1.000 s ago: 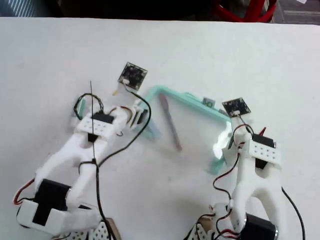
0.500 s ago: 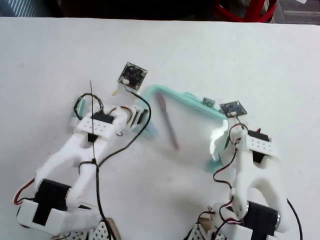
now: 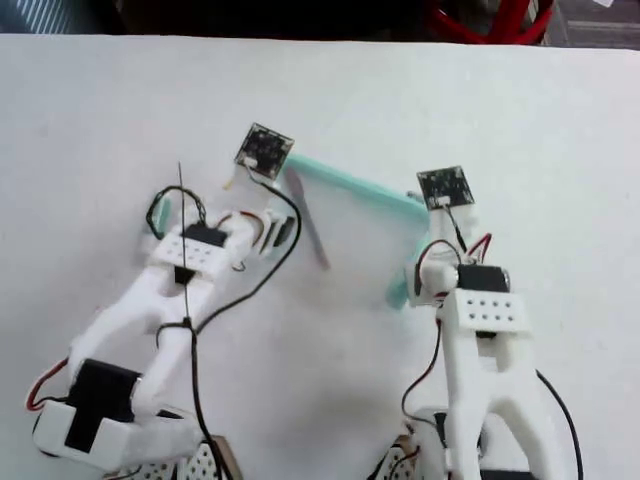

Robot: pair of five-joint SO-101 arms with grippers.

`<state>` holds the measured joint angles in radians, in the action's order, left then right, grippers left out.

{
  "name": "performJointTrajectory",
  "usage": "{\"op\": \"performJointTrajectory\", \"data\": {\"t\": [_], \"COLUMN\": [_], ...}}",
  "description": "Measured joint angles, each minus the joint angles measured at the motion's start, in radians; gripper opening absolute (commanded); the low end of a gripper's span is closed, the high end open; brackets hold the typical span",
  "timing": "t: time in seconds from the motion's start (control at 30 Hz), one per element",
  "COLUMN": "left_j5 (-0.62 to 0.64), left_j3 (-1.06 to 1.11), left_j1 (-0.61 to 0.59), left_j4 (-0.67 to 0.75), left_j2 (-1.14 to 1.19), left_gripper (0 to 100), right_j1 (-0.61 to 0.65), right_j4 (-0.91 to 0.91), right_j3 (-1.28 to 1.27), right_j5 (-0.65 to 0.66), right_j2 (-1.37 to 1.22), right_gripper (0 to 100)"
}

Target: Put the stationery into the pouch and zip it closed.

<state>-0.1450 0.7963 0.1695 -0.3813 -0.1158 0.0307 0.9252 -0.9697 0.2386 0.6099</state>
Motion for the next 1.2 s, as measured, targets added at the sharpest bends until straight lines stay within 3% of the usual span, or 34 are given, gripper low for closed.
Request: {"op": "performJointTrajectory", "data": {"t": [0.53, 0.8, 1.0, 1.2], "left_j5": [-0.037, -0.037, -0.037, -0.037], "left_j3": [-0.020, -0.025, -0.031, -0.032], "left_j1": [0.003, 0.003, 0.002, 0.002], "left_j4": [0.011, 0.012, 0.014, 0.014], "left_j2": [-0.020, -0.021, -0.023, -0.023], "left_gripper": [24, 24, 24, 24], "right_j1": [0.264, 0.321, 0.328, 0.328], "right_j4": [-0.031, -0.077, -0.123, -0.166], "right_j3": [0.152, 0.189, 0.189, 0.198], "right_j5": [-0.130, -0.130, -0.130, -0.084], "right_j2": [0.098, 0.100, 0.104, 0.037], "right_gripper": [3.6, 4.2, 18.5, 17.4]}}
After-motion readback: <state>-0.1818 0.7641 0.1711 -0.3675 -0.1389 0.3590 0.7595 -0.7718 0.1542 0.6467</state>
